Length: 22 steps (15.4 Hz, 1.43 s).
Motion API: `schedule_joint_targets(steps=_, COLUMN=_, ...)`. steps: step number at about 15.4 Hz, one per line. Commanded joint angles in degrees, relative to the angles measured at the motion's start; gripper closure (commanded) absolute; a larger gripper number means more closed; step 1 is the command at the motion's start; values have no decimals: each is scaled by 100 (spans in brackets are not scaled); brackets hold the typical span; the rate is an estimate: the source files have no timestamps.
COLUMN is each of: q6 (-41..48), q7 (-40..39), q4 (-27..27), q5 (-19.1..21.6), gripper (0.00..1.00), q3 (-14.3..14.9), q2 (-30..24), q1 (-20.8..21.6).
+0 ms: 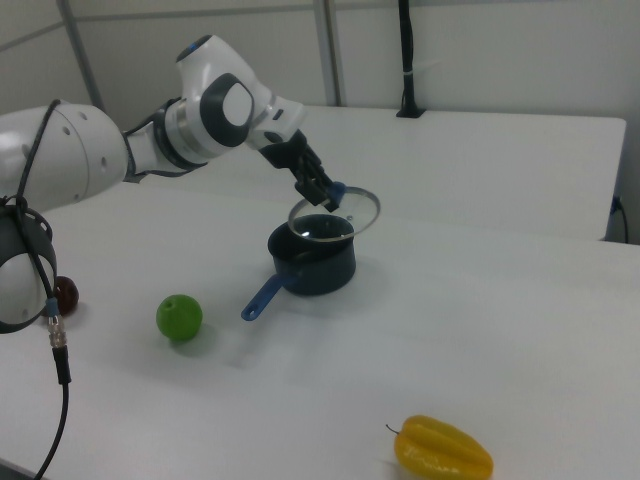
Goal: Open lid
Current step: 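Lift the glass lid off the saucepan and carry it beside the pan, then lower the glass lid flat onto the table beside the saucepan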
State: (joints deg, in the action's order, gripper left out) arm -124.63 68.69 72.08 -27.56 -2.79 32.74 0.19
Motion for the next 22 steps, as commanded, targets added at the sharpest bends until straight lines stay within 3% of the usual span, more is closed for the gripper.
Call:
schedule_joint_targets(steps=1, q6=18, q7=-311, q4=202, q5=5, gripper=43, q3=24, q2=-215, q1=-474)
schedule_joint_targets(steps=10, q6=-1159, q7=-813, q4=711, q5=199, gripper=43, q3=15, q2=-145, q1=-1767)
schedule_joint_targets(steps=17, q6=-1775, q7=-831, q4=1370, q5=120, gripper=43, q3=24, q2=-4, q1=-1847)
schedule_joint_targets(steps=22, q6=-1819, q7=-778, q4=1441, q5=102, gripper=43, q3=24, q2=171, q1=-1627)
